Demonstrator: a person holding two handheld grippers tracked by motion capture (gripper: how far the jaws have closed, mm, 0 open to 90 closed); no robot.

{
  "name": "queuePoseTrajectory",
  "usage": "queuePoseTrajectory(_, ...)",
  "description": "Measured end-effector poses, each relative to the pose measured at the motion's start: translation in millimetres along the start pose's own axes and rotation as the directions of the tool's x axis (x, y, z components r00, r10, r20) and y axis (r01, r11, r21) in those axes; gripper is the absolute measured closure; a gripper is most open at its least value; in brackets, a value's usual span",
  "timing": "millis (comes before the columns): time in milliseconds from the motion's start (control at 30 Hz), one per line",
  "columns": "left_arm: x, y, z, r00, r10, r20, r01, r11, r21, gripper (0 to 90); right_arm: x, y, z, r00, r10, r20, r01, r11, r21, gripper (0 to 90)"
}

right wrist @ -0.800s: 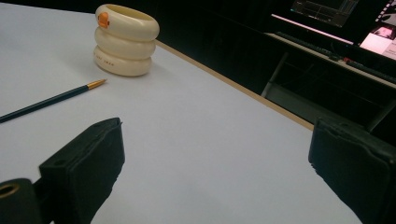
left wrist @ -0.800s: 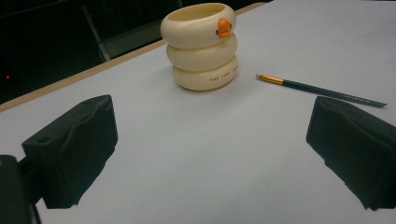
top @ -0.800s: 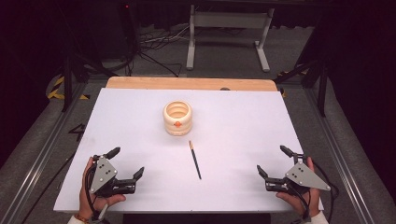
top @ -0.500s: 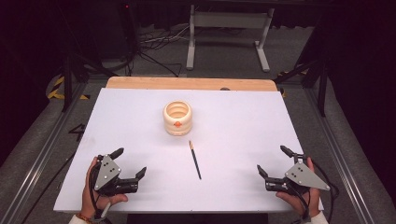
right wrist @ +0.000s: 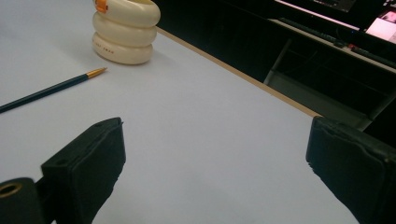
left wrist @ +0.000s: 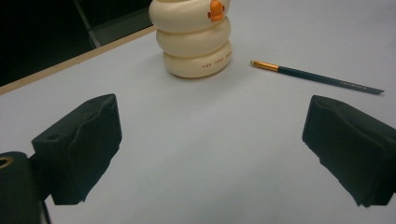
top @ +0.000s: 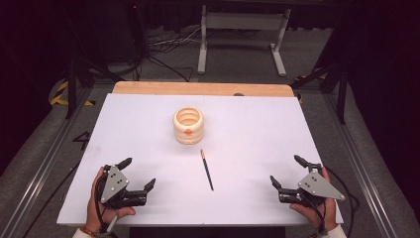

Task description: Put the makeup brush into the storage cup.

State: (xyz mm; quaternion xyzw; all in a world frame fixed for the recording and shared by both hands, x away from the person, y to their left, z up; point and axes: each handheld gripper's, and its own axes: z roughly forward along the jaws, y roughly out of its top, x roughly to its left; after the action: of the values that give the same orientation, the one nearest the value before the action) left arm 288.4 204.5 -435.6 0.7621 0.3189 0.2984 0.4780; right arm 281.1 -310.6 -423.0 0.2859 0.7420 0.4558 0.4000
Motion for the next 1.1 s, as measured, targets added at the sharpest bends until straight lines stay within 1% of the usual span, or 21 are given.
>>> queuePoseTrajectory(67,1.9,-0.8,-0.2,1.0000,-0.004,0.002,0.004,1.0000,0.003,5.5,2.1,1.8,3.2,0.9999,-0.009,-0.011,0.009,1.000,0.016,5.7)
queuePoseTrajectory(233,3.7,-2.3,0.0,0.9998,-0.018,0.003,0.018,0.9998,0.007,5.4,10.4,8.6,12.4,0.9988,-0.030,-0.037,0.032,0.999,0.037,6.4)
queuePoseTrajectory(300,3.7,-2.8,-0.1,0.9998,-0.022,0.002,0.022,0.9997,0.007,5.5,11.9,10.1,14.0,0.9987,-0.027,-0.044,0.029,0.999,0.042,6.6)
queuePoseTrajectory(333,3.8,-2.8,-0.3,0.9997,-0.023,0.003,0.022,0.9997,0.006,5.4,14.8,13.2,18.1,0.9977,-0.016,-0.066,0.020,0.998,0.057,7.2)
queuePoseTrajectory(400,3.9,-3.1,-0.3,0.9997,-0.022,0.006,0.022,0.9997,0.009,5.4,17.9,16.7,22.3,0.9967,-0.013,-0.081,0.019,0.997,0.077,9.3)
queuePoseTrajectory(433,3.9,-3.1,-0.3,0.9997,-0.022,0.006,0.022,0.9997,0.009,5.5,17.9,16.7,22.3,0.9967,-0.013,-0.081,0.019,0.997,0.077,9.3)
queuePoseTrajectory(467,4.7,-3.7,0.1,0.9997,-0.025,0.008,0.025,0.9996,0.012,5.5,21.7,21.1,27.8,0.9950,-0.003,-0.099,0.014,0.994,0.110,12.0)
queuePoseTrajectory(533,4.9,-4.2,0.6,0.9993,-0.035,0.013,0.035,0.9993,0.015,5.5,24.2,25.9,33.2,0.9948,0.007,-0.102,0.008,0.990,0.142,15.3)
queuePoseTrajectory(567,5.1,-4.3,1.1,0.9993,-0.036,0.015,0.035,0.9992,0.017,5.5,25.2,29.3,37.0,0.9932,0.021,-0.114,-0.003,0.987,0.163,16.4)
queuePoseTrajectory(633,5.4,-4.4,1.5,0.9995,-0.029,0.016,0.028,0.9994,0.018,5.6,26.7,36.4,43.9,0.9894,0.049,-0.136,-0.022,0.981,0.194,18.8)
queuePoseTrajectory(700,5.0,-4.6,2.1,0.9993,-0.033,0.020,0.032,0.9992,0.022,5.6,29.2,45.8,53.2,0.9843,0.068,-0.163,-0.029,0.972,0.234,20.1)
queuePoseTrajectory(733,5.2,-4.6,2.1,0.9993,-0.029,0.021,0.029,0.9993,0.024,5.6,31.4,50.7,57.8,0.9822,0.070,-0.175,-0.023,0.966,0.257,21.4)
queuePoseTrajectory(767,5.0,-4.8,2.3,0.9991,-0.034,0.024,0.034,0.9991,0.024,5.6,33.6,55.6,63.0,0.9803,0.071,-0.184,-0.016,0.958,0.288,21.6)
queuePoseTrajectory(833,5.0,-4.9,2.5,0.9991,-0.035,0.024,0.034,0.9990,0.027,5.8,37.7,64.5,73.1,0.9696,0.100,-0.223,-0.022,0.944,0.329,23.0)
queuePoseTrajectory(867,5.0,-5.2,2.9,0.9989,-0.039,0.028,0.038,0.9989,0.028,5.8,41.6,70.2,80.4,0.9634,0.118,-0.241,-0.022,0.930,0.367,23.1)
queuePoseTrajectory(933,5.3,-5.4,3.0,0.9988,-0.037,0.031,0.036,0.9989,0.031,5.8,47.1,78.2,90.2,0.9542,0.133,-0.268,-0.013,0.913,0.408,24.6)
queuePoseTrajectory(967,5.5,-5.7,3.3,0.9986,-0.040,0.035,0.039,0.9987,0.033,5.8,50.2,83.0,95.7,0.9533,0.132,-0.271,-0.001,0.900,0.435,24.7)
queuePoseTrajectory(1000,5.7,-6.2,3.5,0.9981,-0.046,0.040,0.045,0.9984,0.035,5.7,52.7,87.5,102.1,0.9481,0.143,-0.284,0.005,0.886,0.463,24.7)
queuePoseTrajectory(1033,5.7,-6.6,4.0,0.9977,-0.051,0.043,0.049,0.9981,0.038,5.7,56.0,92.7,110.3,0.9333,0.173,-0.315,0.007,0.867,0.498,26.8)
queuePoseTrajectory(1067,5.7,-6.6,4.0,0.9977,-0.051,0.043,0.049,0.9981,0.038,5.8,59.5,96.7,116.9,0.9293,0.179,-0.323,0.019,0.850,0.527,28.3)
queuePoseTrajectory(1100,5.8,-6.9,4.4,0.9979,-0.050,0.043,0.048,0.9979,0.043,5.8,59.5,96.7,116.9,0.9293,0.179,-0.323,0.019,0.850,0.527,28.3)
